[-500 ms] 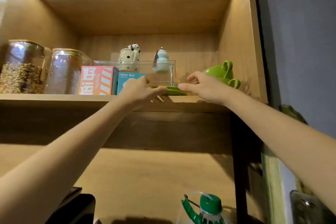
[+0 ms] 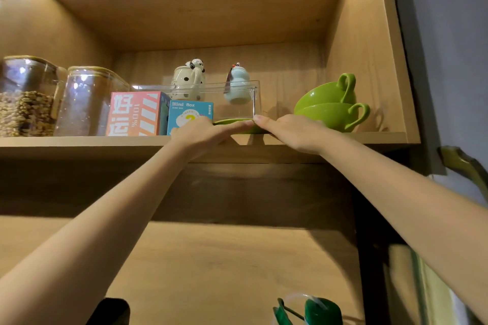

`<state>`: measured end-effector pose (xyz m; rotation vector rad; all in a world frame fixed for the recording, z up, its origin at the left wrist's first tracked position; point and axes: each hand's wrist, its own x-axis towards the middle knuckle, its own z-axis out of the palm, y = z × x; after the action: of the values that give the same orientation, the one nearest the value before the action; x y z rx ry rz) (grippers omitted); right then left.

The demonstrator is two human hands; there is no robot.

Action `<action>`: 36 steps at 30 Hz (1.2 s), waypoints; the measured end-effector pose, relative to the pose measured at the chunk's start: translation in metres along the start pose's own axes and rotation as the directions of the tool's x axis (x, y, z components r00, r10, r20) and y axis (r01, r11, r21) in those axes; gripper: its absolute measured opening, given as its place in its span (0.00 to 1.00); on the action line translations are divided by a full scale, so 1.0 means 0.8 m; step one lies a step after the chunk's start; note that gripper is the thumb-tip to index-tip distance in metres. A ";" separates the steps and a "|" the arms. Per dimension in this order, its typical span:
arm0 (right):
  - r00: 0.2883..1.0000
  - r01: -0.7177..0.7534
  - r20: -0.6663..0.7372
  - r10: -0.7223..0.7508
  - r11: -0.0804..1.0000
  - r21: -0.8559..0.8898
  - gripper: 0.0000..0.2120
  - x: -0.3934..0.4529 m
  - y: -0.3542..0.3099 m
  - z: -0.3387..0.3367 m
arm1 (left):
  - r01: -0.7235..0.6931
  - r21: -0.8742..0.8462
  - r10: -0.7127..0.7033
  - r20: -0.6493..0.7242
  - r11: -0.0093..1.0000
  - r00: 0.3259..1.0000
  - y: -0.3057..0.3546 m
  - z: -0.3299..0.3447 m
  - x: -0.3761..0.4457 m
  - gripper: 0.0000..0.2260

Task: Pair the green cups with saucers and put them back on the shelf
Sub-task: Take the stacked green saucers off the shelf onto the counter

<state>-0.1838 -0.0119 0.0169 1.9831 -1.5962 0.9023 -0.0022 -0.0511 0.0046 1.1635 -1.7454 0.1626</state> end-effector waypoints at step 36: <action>0.993 -0.054 -0.036 0.108 0.723 0.688 0.29 -0.186 -0.040 -0.065 | 0.061 -0.647 -0.089 -0.011 0.760 0.996 0.071 -0.062 -0.189 0.28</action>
<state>-0.1819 0.1336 -0.0524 2.3062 -1.4250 1.7953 -0.0060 0.1024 -0.0669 0.6984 -1.5222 -0.4438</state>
